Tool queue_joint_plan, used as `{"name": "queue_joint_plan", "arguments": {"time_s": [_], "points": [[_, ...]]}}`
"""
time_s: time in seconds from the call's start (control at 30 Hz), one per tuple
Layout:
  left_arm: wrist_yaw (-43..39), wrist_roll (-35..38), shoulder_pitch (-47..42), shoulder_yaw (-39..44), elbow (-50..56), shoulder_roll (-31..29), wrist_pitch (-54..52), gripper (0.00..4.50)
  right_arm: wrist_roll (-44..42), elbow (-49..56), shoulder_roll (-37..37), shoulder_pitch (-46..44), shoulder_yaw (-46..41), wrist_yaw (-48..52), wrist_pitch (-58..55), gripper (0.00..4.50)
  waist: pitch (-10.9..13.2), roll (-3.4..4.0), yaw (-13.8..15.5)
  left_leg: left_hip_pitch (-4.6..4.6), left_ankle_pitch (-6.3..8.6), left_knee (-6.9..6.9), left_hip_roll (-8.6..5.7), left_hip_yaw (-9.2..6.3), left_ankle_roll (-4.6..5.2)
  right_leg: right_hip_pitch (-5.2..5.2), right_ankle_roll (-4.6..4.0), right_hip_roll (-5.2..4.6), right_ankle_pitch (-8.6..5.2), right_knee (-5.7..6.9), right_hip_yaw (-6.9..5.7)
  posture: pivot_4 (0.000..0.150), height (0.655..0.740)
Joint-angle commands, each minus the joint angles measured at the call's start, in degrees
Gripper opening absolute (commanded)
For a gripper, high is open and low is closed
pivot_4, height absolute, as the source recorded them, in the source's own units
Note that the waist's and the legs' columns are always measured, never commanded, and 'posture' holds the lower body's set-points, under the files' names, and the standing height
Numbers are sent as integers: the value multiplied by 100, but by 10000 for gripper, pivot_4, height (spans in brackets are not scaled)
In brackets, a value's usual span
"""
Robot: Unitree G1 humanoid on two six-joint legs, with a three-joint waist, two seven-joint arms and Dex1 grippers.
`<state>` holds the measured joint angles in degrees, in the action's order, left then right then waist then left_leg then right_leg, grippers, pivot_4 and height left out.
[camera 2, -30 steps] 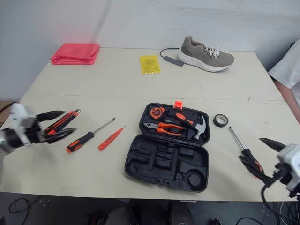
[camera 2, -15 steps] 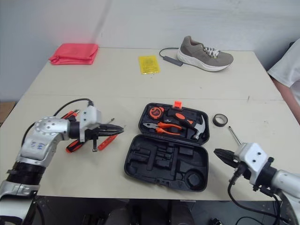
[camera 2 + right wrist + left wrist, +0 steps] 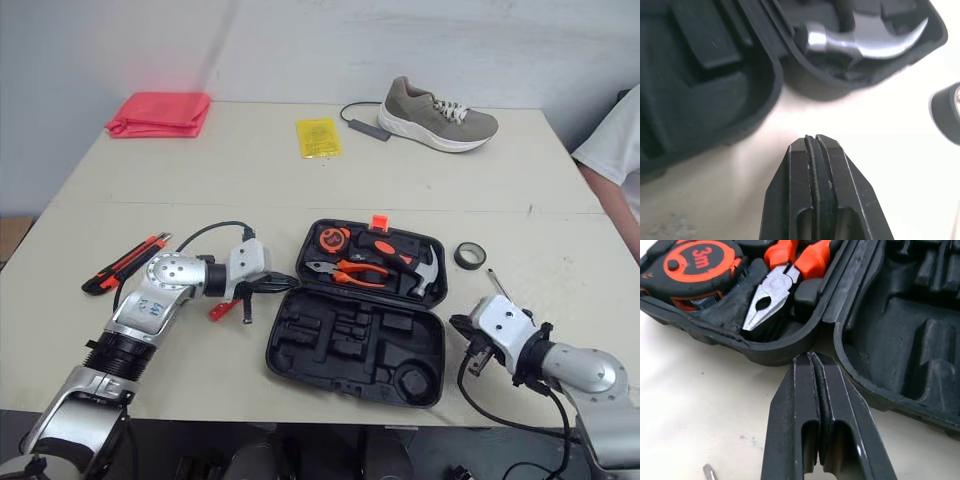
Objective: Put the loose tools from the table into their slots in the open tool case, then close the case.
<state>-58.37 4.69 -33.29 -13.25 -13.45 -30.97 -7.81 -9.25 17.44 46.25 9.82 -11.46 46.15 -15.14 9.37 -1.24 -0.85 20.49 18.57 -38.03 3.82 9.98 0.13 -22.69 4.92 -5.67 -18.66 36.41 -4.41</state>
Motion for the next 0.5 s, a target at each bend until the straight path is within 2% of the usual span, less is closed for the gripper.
{"name": "queue_joint_plan", "arguments": {"time_s": [0.03, 0.3, 0.5], "points": [[24, -82, -104, -67, -2, 129, 53, 249, 109, -133, 19, -197, 154, -32, -69, 0, 0, 0, 31, 0, 0, -1, 0, 0, 0, 0, 0, 0, 0, 0, -1, 1500, 7400], [14, -99, -48, -119, -65, 316, 9, 249, 231, -831, -121, -904, 642, 74, 429, 0, 1, 0, 69, 2, 1, -9, 3, 0, 2, -1, 0, -4, 0, 4, -1, 1500, 7400], [-259, 23, 244, -88, 256, 163, -97, 249, 315, -1153, -183, -1341, 1017, 382, 817, 0, 1, -1, 4, -1, 1, -10, 7, 3, 1, -1, 0, -1, 0, 8, -1, 1500, 7400]]}}
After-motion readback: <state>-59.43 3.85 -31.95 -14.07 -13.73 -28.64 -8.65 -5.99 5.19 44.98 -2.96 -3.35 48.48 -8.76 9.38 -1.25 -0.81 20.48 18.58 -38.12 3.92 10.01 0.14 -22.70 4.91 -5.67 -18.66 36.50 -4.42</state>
